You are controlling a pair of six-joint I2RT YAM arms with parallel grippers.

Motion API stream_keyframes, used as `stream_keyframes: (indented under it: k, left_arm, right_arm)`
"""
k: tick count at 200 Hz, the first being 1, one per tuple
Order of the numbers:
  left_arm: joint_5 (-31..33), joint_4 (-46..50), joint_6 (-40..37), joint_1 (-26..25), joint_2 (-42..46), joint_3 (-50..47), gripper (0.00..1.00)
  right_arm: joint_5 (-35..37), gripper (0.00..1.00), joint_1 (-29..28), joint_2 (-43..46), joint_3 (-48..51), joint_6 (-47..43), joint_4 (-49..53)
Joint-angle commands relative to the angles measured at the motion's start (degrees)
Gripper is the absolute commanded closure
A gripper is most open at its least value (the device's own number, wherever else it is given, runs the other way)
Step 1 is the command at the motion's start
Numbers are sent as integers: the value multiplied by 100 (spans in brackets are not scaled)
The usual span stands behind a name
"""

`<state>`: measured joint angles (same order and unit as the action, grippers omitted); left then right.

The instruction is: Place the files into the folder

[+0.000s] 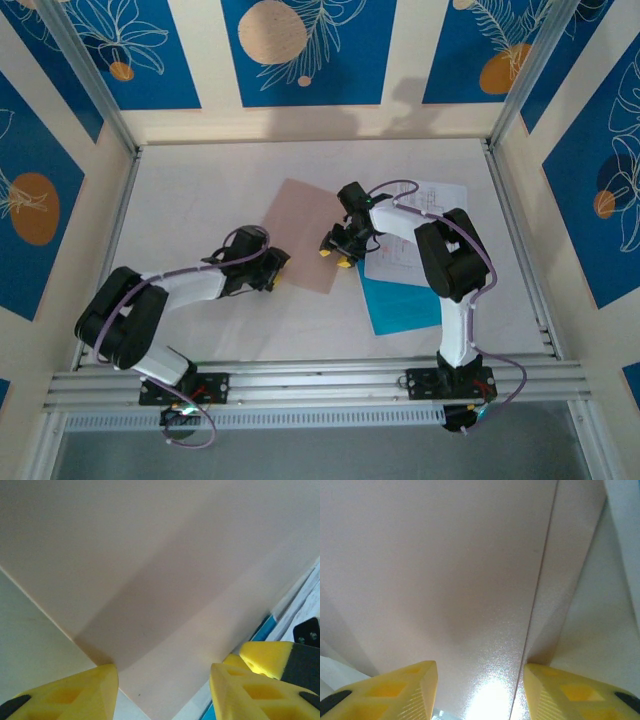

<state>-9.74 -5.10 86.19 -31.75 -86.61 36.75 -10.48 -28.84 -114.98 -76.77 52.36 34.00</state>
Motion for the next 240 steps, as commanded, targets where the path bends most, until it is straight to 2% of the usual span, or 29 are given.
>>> stream_keyframes:
  k: [1, 64, 89, 121, 182, 240]
  left_arm:
    - [280, 237, 102, -105, 58, -1, 49]
    - [518, 887, 50, -108, 152, 61, 45]
    - [613, 535, 44, -110, 75, 12, 46]
    - [640, -159, 101, -110, -185, 29, 51]
    - [701, -403, 62, -114, -99, 65, 61]
    - [634, -99, 53, -127, 57, 86, 59]
  right_arm:
    - [121, 49, -4, -266, 41, -68, 314]
    - [109, 49, 14, -321, -32, -104, 370]
    - [98, 49, 17, -354, -57, -123, 379]
    - [86, 49, 28, -389, -68, -136, 404]
    - [64, 49, 61, -420, -88, -195, 431]
    - [28, 49, 104, -488, -116, -197, 441]
